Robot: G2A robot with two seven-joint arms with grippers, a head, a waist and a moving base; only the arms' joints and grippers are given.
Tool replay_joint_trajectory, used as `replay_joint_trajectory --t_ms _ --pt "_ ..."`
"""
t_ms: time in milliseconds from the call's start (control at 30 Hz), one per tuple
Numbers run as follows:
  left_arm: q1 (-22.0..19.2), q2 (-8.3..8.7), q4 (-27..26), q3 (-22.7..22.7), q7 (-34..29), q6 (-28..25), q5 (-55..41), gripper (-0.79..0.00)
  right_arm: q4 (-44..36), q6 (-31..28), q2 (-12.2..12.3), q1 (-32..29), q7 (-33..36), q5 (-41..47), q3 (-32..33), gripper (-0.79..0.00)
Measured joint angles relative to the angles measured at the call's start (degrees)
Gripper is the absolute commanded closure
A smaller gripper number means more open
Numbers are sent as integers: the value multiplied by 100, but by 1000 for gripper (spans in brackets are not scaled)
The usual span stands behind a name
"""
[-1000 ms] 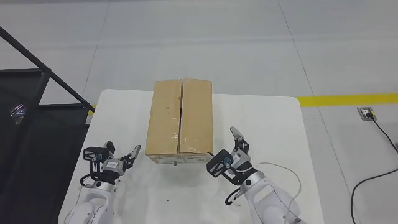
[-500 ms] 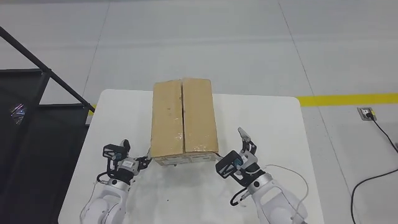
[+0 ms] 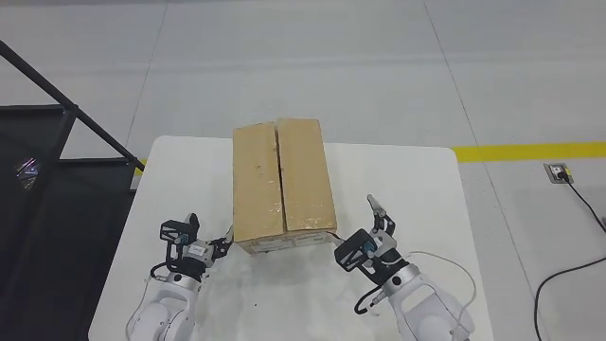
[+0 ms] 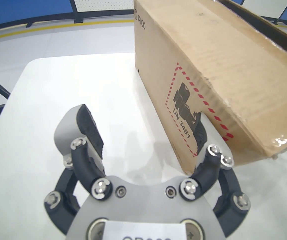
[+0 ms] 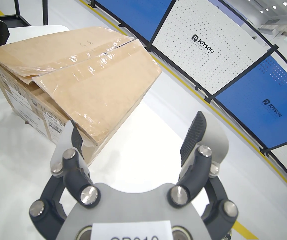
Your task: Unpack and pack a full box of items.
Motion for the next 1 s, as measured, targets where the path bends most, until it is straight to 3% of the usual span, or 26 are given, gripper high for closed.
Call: replay_joint_trajectory --t_ms 167,333,533,1000 --pt "1 -47 -105 154 -15 279 52 -785 -57 -45 11 -102 -183 40 128 -785" --pt "1 -76 -146 298 -41 238 86 -785 -118 -245 31 -174 -373 93 272 -785" --pt "38 -110 -200 443 -137 321 163 -785 -254 -794 51 -83 -334 -13 264 -785" --pt "37 -112 -201 447 -153 357 168 -785 -250 -746 51 -85 -336 -9 265 -785"
